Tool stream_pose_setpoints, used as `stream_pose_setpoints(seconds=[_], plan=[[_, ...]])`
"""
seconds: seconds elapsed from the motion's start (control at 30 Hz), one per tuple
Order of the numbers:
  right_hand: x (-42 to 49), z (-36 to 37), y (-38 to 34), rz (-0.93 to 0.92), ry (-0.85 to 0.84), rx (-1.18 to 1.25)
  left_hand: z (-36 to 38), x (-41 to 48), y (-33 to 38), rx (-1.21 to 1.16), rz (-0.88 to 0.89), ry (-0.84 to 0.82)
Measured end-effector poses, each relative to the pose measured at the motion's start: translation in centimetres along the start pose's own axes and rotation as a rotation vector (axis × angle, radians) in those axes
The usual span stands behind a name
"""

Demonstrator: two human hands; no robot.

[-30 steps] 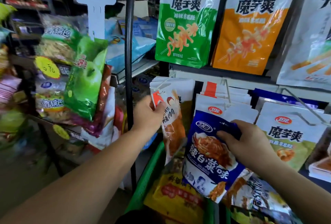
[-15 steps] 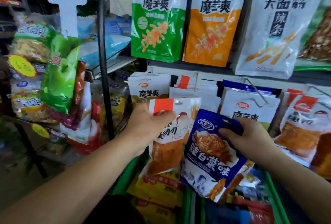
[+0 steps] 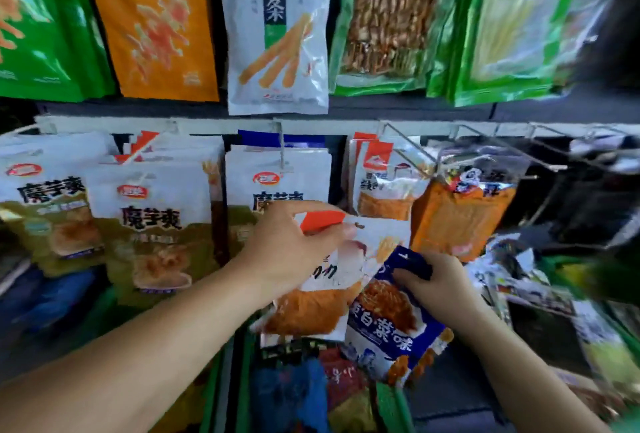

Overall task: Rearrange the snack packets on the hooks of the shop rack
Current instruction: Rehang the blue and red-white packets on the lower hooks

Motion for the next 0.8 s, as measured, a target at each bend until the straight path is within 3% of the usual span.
stream_pose_setpoints(seconds=[0.13,0.3,0.57,0.8], plan=[[1.2,-2.0,3.2,0.066,0.088,0.075,4.9,3.0,0.7,-0.013,0.039,-0.008],[1.9,-5.5,5.6,0.071,0.104,-0.025,9.1,7.3,2.2,-0.055,0.115,0.033],[1.2,-7.0,8.4,0.102,0.107,-0.211,12.1,9.6,2.4,-0.037,0.186,0.088],[0.9,-8.1,9.5,0.107,0.124,-0.248,12.7,9.5,2.5,0.096,0.281,0.003]])
Point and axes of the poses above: each hand's wrist, its own x-axis towards the middle knuckle, its own z-axis out of the palm, y = z × x, the point moved 9 cm from there along x, towards the middle knuckle, and after that the axes turned 11 degrees about -x, right-handed, at the moved point
